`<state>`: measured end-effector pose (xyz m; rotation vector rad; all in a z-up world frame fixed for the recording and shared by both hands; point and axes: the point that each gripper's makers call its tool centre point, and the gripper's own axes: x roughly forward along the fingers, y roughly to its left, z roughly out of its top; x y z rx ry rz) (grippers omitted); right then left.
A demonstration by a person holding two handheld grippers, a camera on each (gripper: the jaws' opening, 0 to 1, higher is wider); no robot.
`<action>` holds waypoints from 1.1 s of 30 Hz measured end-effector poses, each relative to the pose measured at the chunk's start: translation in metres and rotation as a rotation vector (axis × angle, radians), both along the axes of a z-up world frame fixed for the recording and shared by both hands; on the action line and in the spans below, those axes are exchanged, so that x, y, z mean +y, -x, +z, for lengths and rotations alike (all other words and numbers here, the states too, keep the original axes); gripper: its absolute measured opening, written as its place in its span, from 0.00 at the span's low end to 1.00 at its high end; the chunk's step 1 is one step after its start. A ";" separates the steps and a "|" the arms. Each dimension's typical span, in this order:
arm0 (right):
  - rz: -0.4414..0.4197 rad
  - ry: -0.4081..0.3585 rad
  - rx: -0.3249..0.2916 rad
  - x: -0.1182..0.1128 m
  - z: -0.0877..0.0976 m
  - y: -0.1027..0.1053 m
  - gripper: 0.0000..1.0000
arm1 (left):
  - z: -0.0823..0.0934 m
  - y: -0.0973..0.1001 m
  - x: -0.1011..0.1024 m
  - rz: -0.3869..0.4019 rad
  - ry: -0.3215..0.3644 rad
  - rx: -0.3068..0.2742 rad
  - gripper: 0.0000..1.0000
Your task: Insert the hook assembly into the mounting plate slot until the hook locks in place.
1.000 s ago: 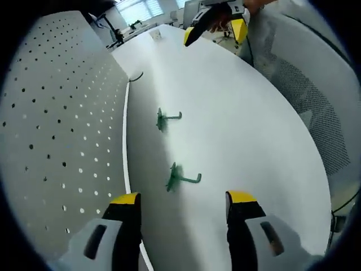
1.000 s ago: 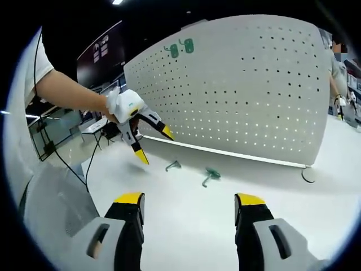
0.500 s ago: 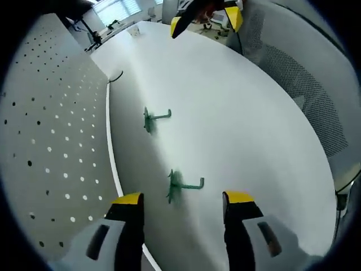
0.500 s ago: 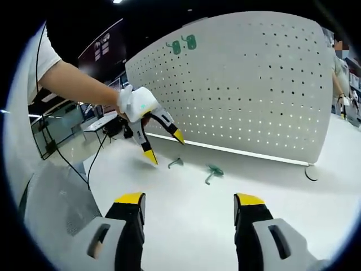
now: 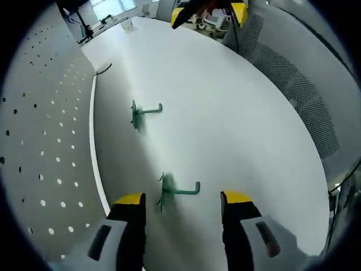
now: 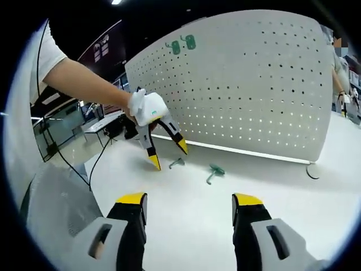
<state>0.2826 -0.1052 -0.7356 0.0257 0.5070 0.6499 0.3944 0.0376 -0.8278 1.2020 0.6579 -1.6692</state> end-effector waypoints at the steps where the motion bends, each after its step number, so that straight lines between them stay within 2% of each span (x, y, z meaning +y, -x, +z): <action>1: -0.002 0.001 0.001 -0.001 -0.001 0.000 0.59 | 0.000 -0.001 -0.001 0.011 0.001 0.009 0.52; 3: -0.003 0.002 0.006 -0.001 -0.002 0.000 0.59 | -0.001 0.003 0.000 0.046 -0.014 0.058 0.45; 5: -0.006 0.006 -0.003 -0.002 -0.001 -0.001 0.59 | -0.004 0.006 0.005 0.026 -0.050 0.072 0.38; 6: -0.010 0.001 -0.011 -0.002 0.002 -0.002 0.58 | -0.004 0.008 0.005 0.043 -0.044 0.088 0.37; 14: -0.009 0.000 -0.004 -0.002 0.001 -0.001 0.56 | -0.004 0.007 0.004 0.074 -0.028 0.078 0.34; 17: -0.003 0.003 -0.003 -0.001 0.000 -0.001 0.56 | -0.004 0.002 0.002 0.130 -0.009 0.083 0.31; 33: -0.007 -0.003 -0.004 -0.002 0.001 -0.001 0.55 | -0.003 0.000 0.003 0.188 -0.018 0.073 0.26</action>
